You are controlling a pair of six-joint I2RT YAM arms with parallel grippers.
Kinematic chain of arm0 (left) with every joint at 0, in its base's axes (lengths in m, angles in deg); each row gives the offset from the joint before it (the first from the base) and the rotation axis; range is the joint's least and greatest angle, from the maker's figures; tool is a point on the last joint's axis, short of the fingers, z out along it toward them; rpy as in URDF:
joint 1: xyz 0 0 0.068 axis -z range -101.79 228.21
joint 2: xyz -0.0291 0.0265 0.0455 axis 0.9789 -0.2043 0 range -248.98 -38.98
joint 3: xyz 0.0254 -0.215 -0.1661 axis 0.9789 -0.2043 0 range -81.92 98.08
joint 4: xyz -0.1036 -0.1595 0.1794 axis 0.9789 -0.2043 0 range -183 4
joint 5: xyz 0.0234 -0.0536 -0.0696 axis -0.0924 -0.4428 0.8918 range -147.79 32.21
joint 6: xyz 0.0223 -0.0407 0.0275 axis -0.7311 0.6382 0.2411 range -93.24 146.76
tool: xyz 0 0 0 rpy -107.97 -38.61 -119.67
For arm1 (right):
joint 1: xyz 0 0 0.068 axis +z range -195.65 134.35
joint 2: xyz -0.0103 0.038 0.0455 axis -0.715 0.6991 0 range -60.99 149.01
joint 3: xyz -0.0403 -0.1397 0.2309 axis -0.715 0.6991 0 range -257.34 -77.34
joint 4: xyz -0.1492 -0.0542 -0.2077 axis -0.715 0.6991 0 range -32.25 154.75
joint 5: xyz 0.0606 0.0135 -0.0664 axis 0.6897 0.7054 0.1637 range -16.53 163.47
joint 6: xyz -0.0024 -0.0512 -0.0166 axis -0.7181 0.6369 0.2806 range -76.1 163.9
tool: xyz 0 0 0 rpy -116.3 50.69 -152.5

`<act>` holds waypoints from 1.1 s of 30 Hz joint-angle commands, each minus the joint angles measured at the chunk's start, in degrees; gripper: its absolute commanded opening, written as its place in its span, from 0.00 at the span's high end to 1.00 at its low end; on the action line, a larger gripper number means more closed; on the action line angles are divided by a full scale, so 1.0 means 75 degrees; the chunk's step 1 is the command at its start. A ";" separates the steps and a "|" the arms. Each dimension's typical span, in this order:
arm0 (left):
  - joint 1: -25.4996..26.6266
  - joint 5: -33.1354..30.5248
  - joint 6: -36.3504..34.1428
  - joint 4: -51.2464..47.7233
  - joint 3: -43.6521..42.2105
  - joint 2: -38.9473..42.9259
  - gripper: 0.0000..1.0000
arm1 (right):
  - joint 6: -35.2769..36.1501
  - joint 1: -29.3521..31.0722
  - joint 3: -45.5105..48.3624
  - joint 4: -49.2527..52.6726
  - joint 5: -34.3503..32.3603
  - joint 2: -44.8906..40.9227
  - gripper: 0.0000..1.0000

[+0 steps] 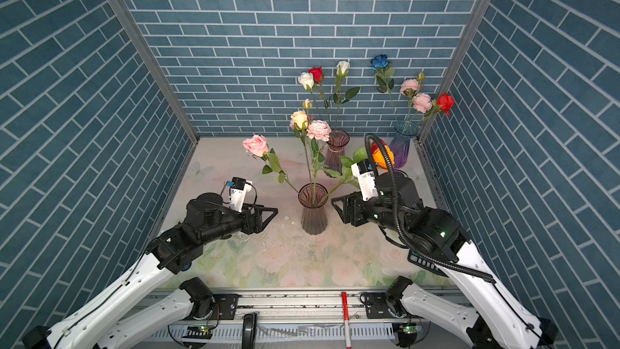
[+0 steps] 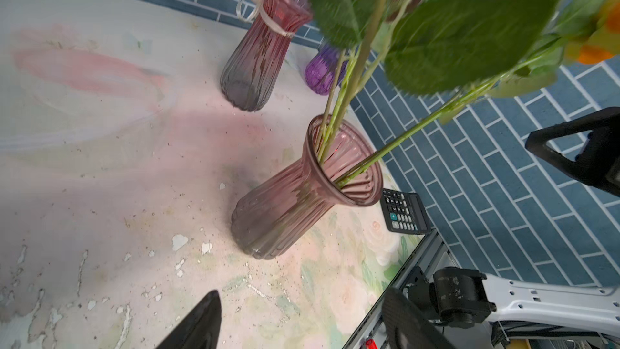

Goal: Arrange the flowers into the vase

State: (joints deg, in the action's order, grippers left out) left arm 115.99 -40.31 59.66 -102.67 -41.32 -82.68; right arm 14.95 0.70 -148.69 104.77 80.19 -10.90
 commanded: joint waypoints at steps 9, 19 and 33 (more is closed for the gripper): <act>-0.0013 0.0768 0.0421 0.1865 -0.1453 -0.0150 0.21 | -0.0502 0.1538 0.2739 -0.1917 0.0075 -0.0424 0.30; -0.0020 0.0665 0.0682 0.2386 -0.1678 -0.0564 0.21 | -0.0917 0.2179 0.5954 -0.5403 -0.2409 -0.0532 0.24; -0.0022 0.0670 0.0680 0.2523 -0.1625 -0.0757 0.20 | 0.0263 0.2225 0.8422 -1.2233 -0.3255 0.1806 0.24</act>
State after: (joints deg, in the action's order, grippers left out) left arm 115.99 -35.46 64.58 -85.42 -53.71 -88.65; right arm 13.09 17.09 -87.95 30.37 58.75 -0.63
